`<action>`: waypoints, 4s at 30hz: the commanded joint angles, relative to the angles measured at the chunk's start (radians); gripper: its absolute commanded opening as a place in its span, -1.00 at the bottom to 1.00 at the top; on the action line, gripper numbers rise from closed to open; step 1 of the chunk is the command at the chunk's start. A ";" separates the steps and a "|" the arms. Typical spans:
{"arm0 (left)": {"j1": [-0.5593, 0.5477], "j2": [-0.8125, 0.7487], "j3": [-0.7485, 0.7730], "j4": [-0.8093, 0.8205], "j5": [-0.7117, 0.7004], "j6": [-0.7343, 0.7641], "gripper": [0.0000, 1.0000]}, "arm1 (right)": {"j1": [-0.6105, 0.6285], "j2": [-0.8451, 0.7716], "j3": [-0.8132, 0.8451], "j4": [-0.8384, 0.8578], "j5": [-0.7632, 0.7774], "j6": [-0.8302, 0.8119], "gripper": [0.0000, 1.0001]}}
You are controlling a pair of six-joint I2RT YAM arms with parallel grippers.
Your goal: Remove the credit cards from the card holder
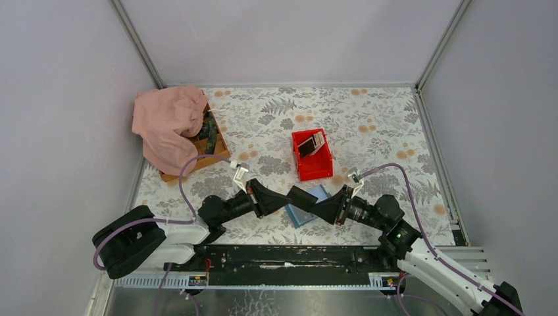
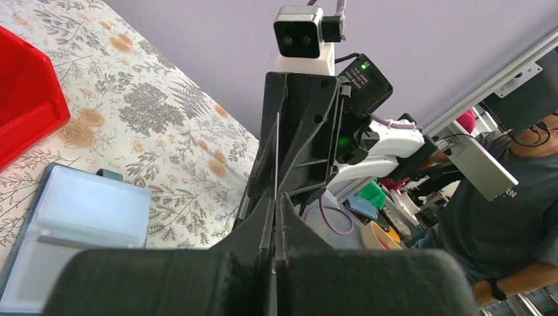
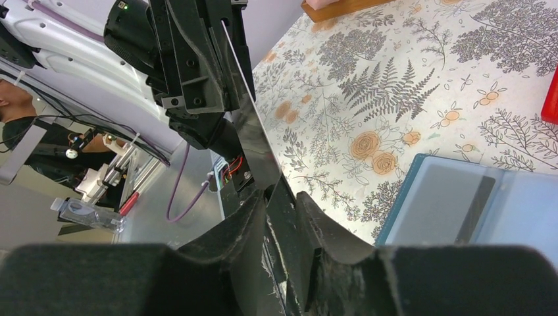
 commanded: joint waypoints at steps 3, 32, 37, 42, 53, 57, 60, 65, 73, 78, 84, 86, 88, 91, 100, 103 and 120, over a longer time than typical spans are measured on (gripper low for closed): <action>-0.003 0.005 -0.009 0.087 0.005 0.001 -1.00 | 0.001 0.010 0.048 0.064 -0.021 -0.017 -0.51; -0.002 0.057 -0.017 0.108 0.009 -0.003 -0.93 | 0.001 -0.009 0.125 -0.057 0.012 -0.069 -1.00; -0.003 0.062 -0.017 0.111 0.018 -0.005 -0.93 | 0.001 -0.014 0.157 -0.105 0.046 -0.100 -1.00; -0.003 0.068 -0.017 0.114 0.028 -0.006 -0.94 | 0.001 -0.015 0.194 -0.147 0.071 -0.131 -1.00; -0.004 0.104 -0.035 0.163 0.037 -0.025 -0.95 | 0.001 0.024 0.285 -0.205 0.110 -0.200 -1.00; -0.006 0.114 -0.042 0.169 0.037 -0.025 -0.95 | 0.001 0.041 0.331 -0.239 0.139 -0.237 -1.00; -0.008 0.116 -0.050 0.171 0.034 -0.023 -0.95 | 0.001 0.053 0.360 -0.267 0.162 -0.262 -1.00; -0.009 0.115 -0.065 0.173 0.028 -0.019 -0.95 | 0.001 0.083 0.388 -0.278 0.183 -0.282 -1.00; -0.009 0.114 -0.078 0.175 0.025 -0.015 -0.94 | 0.001 0.130 0.423 -0.271 0.179 -0.300 -1.00; -0.010 0.125 -0.077 0.175 0.027 -0.015 -0.91 | 0.001 0.127 0.425 -0.279 0.196 -0.310 -1.00; -0.009 0.126 -0.079 0.178 0.027 -0.008 -0.49 | 0.001 0.125 0.439 -0.295 0.200 -0.323 -1.00; -0.008 0.114 -0.081 0.167 0.023 -0.001 -0.31 | 0.001 0.120 0.442 -0.302 0.199 -0.325 -1.00; -0.009 0.097 -0.075 0.143 0.023 0.003 -0.24 | 0.001 0.108 0.443 -0.314 0.201 -0.326 -1.00; -0.009 0.086 -0.072 0.122 0.027 0.003 -0.24 | 0.001 0.100 0.452 -0.334 0.216 -0.326 -1.00; -0.009 0.093 -0.083 0.113 0.032 0.009 -0.31 | -0.045 0.440 0.735 -0.594 0.471 -0.409 -1.00; -0.008 0.086 -0.094 0.123 0.032 0.004 -0.32 | -0.134 0.584 0.863 -0.647 0.429 -0.441 -1.00; -0.009 -0.055 -0.092 -0.084 0.025 0.058 -0.34 | -0.441 1.117 1.225 -0.755 0.001 -0.482 -1.00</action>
